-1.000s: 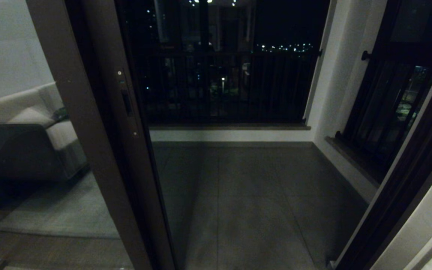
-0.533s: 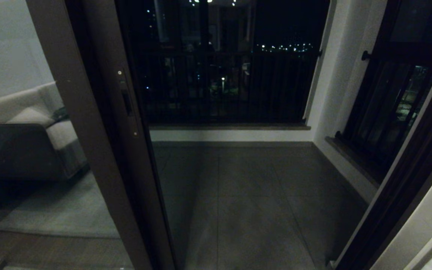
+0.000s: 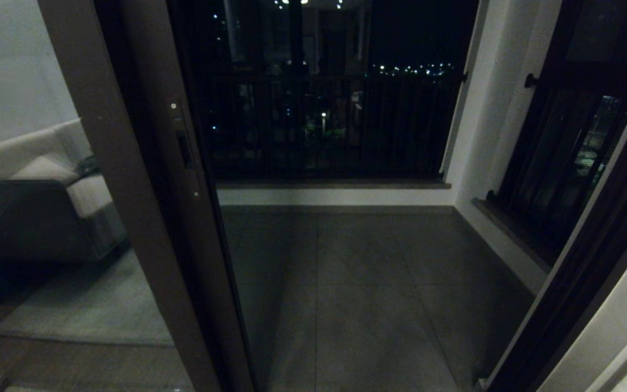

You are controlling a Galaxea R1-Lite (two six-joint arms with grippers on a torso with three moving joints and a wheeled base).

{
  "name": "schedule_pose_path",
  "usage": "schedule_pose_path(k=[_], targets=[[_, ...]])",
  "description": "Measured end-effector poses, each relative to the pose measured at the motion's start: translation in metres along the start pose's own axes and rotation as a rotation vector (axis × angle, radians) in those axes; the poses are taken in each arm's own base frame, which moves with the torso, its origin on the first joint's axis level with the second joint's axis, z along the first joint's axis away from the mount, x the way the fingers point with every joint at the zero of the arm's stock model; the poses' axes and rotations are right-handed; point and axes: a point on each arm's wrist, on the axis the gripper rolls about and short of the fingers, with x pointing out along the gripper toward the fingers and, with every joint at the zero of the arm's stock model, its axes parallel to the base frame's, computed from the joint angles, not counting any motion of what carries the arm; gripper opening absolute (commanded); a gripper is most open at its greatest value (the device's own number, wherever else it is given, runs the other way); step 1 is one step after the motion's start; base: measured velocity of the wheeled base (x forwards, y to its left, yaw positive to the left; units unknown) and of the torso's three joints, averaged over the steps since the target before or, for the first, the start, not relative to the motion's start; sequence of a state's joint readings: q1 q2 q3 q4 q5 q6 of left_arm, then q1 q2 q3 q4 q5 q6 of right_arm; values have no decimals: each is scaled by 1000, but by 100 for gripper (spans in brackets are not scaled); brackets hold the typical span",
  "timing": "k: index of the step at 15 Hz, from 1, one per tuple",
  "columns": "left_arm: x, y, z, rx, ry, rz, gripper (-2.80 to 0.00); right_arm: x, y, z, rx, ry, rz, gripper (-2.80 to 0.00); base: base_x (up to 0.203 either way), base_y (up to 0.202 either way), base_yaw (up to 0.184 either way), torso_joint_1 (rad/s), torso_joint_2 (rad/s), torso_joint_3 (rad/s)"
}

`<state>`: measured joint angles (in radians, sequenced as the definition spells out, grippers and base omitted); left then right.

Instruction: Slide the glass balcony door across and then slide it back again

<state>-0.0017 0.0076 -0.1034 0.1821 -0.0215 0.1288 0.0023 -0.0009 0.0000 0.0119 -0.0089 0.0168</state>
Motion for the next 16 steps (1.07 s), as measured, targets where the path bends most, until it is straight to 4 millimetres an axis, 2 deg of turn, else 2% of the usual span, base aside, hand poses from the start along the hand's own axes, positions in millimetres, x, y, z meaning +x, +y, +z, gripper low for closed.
schedule_pose_path(k=[2, 16], targets=[[4, -1, -6, -80, -25, 0, -280, 0, 0, 0, 0, 0, 0, -280, 0, 0, 0, 0, 0, 0], [6, -1, -10, -64, -20, -2, -280, 0, 0, 0, 2, -2, -2, -280, 0, 0, 0, 0, 0, 0]])
